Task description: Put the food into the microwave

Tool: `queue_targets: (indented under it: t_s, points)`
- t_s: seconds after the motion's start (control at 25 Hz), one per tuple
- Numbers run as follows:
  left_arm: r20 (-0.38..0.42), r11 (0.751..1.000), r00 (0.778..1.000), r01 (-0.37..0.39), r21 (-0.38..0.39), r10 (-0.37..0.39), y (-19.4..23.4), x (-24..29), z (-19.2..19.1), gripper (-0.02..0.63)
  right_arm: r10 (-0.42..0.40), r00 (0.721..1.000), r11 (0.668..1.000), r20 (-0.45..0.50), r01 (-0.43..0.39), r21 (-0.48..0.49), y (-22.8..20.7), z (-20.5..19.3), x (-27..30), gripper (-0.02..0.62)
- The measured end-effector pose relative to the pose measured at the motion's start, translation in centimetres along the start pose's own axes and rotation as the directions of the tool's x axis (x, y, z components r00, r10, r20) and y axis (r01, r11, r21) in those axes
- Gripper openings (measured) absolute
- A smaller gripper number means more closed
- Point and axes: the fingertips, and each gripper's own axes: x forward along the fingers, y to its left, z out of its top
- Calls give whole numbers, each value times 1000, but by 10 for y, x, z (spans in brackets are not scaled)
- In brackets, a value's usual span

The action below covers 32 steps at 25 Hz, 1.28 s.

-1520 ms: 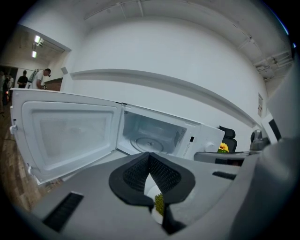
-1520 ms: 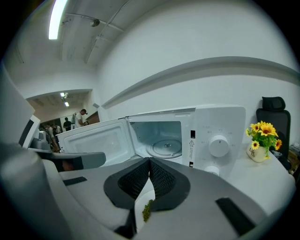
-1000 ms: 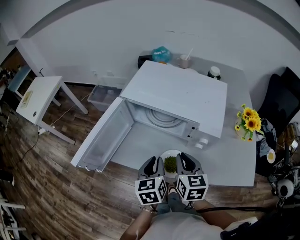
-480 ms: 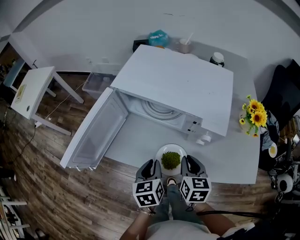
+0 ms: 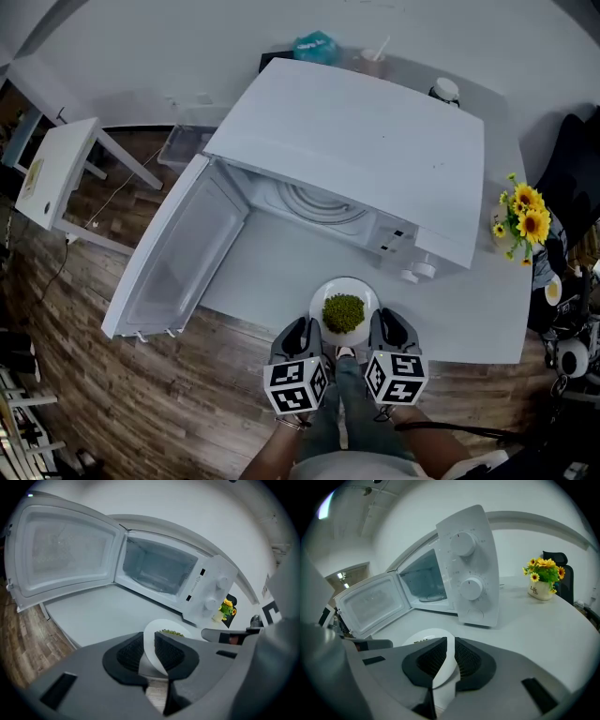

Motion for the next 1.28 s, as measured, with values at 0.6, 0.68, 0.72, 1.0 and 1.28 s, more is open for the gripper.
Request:
queue_targets:
  t_s: [0.6,0.68,0.72,1.0,1.28]
  points:
    - [-20,999,1000,-13,-33,12,6,19,-16,71,-25,999,999,-38,26,28,-14,-20,19,40]
    - [-25,999,1000,-10,-37,9,5,21,-18,71,-28,999,999,-45,28,18,-14,-21,20,40]
    - [-28,999,1000,-9,-39,7,5,22,-19,71,-28,998,1000,-52,29,13,-13,-21,21,40]
    - [-29,998,1000,-6,-62,4,4,25,-20,71,-35,997,999,-73,35,-6,-11,-23,24,38]
    - [-17,996,1000,-6,-86,5,5,25,-20,71,-48,996,999,-70,48,1,-11,-22,25,38]
